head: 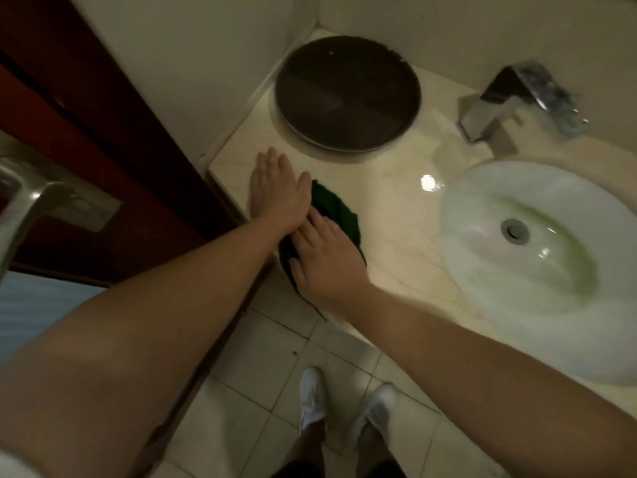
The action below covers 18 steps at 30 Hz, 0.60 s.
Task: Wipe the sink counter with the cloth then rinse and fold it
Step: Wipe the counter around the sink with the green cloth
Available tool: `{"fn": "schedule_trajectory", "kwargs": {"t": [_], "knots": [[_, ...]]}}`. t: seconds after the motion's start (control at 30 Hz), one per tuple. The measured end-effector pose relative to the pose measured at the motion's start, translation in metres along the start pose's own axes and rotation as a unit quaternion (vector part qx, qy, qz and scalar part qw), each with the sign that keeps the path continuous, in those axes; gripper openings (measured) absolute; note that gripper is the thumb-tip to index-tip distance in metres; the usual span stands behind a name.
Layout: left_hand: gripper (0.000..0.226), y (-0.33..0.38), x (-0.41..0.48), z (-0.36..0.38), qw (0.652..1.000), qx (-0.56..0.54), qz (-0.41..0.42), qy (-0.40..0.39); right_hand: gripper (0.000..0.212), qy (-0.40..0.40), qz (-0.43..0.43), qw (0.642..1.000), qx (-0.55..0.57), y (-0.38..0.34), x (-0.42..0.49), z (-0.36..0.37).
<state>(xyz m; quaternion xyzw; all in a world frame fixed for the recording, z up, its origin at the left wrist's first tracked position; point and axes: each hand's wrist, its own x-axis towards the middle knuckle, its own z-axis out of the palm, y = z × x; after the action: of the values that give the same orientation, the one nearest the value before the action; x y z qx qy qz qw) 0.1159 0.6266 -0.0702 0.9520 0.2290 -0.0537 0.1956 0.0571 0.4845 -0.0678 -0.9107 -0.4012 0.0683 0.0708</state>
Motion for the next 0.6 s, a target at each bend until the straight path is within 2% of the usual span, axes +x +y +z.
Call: {"fn": "schedule_trajectory", "kwargs": {"t": [0.07, 0.13, 0.2, 0.33, 0.4, 0.47, 0.53, 0.6], "knots": [[0.070, 0.005, -0.007, 0.004, 0.999, 0.044, -0.002, 0.024, 0.066, -0.024, 0.016, 0.999, -0.021, 0.003, -0.050, 0.000], [0.074, 0.009, -0.015, 0.007, 0.995, 0.085, 0.003, 0.046, 0.067, -0.022, 0.073, 0.997, -0.027, 0.020, -0.106, -0.004], [0.077, 0.008, -0.015, 0.011, 0.993, 0.103, 0.000, 0.056, 0.067, -0.002, 0.168, 0.985, -0.029, 0.047, -0.149, -0.009], [0.076, 0.014, -0.023, 0.008, 0.995, 0.089, 0.013, 0.051, 0.065, 0.030, 0.350, 0.936, -0.014, 0.083, -0.184, -0.009], [0.072, 0.022, -0.039, 0.009, 0.994, 0.071, 0.054, 0.059, 0.065, 0.043, 0.380, 0.924, 0.005, 0.083, -0.178, -0.007], [0.070, 0.039, -0.064, 0.014, 0.988, 0.059, 0.130, 0.051, 0.059, 0.058, 0.387, 0.920, 0.028, 0.080, -0.170, -0.007], [0.070, 0.066, -0.094, 0.023, 0.977, 0.026, 0.210, 0.013, 0.046, 0.087, 0.413, 0.905, 0.046, 0.081, -0.164, -0.013], [0.070, 0.094, -0.117, 0.031, 0.969, -0.040, 0.244, -0.026, 0.033, 0.105, 0.454, 0.880, 0.091, 0.088, -0.160, -0.021]]}}
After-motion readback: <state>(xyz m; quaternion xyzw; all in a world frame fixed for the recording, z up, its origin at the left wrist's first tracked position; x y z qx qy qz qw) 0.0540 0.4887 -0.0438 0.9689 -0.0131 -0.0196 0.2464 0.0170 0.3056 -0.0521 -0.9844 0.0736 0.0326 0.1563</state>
